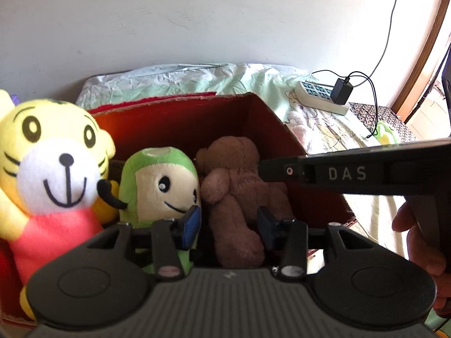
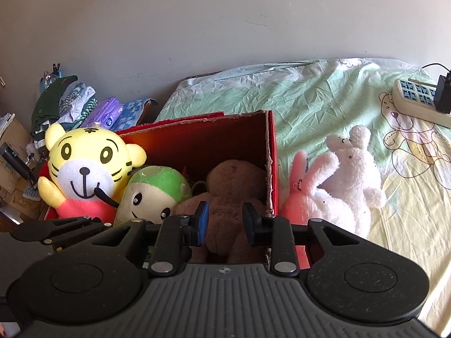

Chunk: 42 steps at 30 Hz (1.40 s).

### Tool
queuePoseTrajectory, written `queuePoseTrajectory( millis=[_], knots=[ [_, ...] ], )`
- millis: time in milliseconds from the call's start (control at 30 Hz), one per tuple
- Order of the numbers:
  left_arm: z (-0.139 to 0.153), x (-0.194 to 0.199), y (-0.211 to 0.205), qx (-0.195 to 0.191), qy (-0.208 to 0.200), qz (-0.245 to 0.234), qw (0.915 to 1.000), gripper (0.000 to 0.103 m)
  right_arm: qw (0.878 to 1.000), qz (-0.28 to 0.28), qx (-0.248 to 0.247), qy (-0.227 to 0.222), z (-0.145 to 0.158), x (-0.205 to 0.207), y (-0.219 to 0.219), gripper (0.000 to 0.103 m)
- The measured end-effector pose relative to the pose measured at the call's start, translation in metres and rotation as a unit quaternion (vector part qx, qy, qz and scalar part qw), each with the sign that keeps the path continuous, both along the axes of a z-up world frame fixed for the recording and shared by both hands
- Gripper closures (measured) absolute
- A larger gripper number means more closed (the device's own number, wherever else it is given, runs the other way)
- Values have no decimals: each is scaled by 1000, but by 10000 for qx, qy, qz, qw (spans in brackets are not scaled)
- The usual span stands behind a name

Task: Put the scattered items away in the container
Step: 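Withdraw the open right gripper up out of the red box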

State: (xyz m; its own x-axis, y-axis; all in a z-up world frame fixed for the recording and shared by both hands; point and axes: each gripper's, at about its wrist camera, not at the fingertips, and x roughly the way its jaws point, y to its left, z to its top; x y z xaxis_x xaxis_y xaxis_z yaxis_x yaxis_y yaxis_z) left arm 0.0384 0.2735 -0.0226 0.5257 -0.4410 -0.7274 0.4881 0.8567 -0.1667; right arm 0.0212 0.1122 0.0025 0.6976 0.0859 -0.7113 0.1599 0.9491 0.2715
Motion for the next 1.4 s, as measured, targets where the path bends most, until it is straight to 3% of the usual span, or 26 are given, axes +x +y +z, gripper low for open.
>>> queuePoseTrajectory(
  millis=[333, 533, 1167, 1400],
  knots=[
    [7, -5, -7, 482, 113, 399, 9980, 53, 10000, -43, 38, 5, 0, -11, 2, 73],
    [18, -13, -10, 865, -113, 681, 9939, 38, 9998, -113, 112, -73, 1, -20, 0, 74],
    [10, -16, -18, 1249, 44, 1025, 9869, 38, 9996, 15, 154, -249, 0, -38, -4, 77],
    [10, -21, -23, 1448, 47, 1405, 9794, 28, 9990, 307, 235, -244, 0, -39, -9, 77]
  ],
)
